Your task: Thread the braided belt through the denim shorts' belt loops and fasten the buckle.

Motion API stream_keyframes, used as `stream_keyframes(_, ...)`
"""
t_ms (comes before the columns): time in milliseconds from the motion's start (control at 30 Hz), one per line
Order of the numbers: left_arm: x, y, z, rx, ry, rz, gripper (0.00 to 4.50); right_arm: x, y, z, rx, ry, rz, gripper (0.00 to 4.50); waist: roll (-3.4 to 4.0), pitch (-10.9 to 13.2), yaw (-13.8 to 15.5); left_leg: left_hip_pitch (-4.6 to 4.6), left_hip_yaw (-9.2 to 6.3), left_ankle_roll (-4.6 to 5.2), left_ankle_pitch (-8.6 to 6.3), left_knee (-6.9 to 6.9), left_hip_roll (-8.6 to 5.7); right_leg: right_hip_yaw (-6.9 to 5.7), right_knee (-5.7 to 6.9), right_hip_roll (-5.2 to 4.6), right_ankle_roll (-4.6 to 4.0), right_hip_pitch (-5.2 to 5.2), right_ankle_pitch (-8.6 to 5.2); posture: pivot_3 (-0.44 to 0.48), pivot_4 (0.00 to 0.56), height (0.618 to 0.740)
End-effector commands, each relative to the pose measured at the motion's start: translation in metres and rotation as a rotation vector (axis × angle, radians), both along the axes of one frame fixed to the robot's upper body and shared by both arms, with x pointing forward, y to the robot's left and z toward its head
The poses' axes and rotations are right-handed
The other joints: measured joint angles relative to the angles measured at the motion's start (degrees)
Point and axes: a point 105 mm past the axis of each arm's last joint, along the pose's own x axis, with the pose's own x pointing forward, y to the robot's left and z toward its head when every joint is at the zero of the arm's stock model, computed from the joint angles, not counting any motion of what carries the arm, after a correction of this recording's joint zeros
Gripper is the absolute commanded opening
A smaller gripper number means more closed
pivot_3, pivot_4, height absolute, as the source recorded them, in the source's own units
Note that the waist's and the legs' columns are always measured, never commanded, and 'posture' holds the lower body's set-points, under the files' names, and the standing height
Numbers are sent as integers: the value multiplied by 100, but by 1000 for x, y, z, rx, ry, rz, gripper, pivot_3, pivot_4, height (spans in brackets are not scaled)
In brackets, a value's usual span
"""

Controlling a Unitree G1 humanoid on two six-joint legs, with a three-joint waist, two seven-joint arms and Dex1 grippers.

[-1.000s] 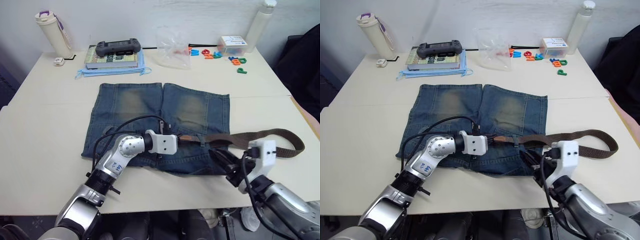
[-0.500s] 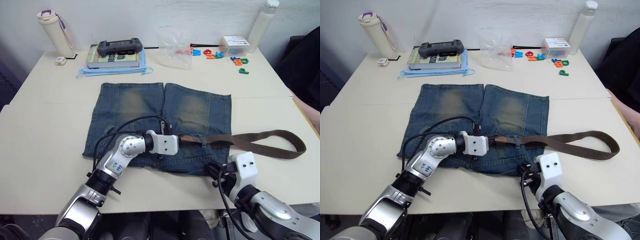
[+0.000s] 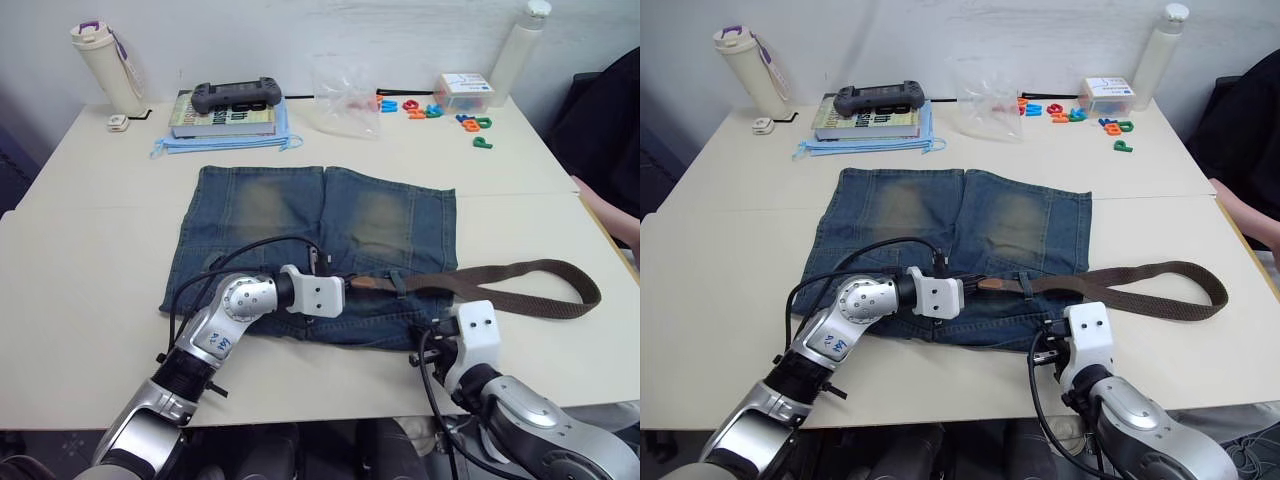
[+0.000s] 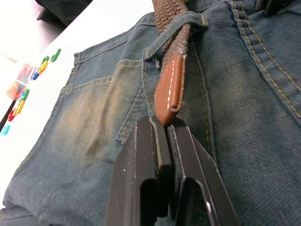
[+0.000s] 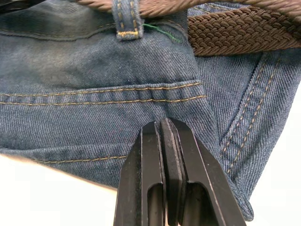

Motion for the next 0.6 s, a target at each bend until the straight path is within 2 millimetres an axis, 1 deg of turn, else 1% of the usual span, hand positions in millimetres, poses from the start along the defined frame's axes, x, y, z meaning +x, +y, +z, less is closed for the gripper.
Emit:
stream_keyframes(33,0,17,14,-21,-20,31,0,-6,0,-16,-10,87,8,17,-1,-1,-3,1,-1,0,0,0,2,-1,0,1,0,1,0,0,150,659)
stream_keyframes(133,-3,32,25,-17,-52,47,0,-5,0,-17,-7,88,4,17,-1,-1,-14,1,-1,-4,0,-3,6,-1,0,6,-2,-1,0,0,150,659)
stream_keyframes(267,-7,63,38,33,-121,82,0,-3,-2,-16,-10,87,5,17,-1,-1,-9,1,0,-7,1,-3,8,0,1,8,-4,-3,1,0,150,659)
stream_keyframes(433,-3,89,44,95,-175,129,0,1,-5,-15,-14,82,3,17,-12,-6,42,4,-3,11,-8,0,2,-3,-10,4,-9,11,8,0,150,659)
stream_keyframes(533,0,107,48,92,-212,175,0,3,-4,-12,-13,74,7,17,-12,-6,4,7,-2,21,-13,0,1,-2,-19,4,-9,16,14,0,150,659)
stream_keyframes(600,-2,114,53,80,-257,176,0,4,-6,-12,-14,73,6,17,-12,-5,17,8,-2,20,-13,-2,3,-2,-18,6,-9,13,14,0,150,659)
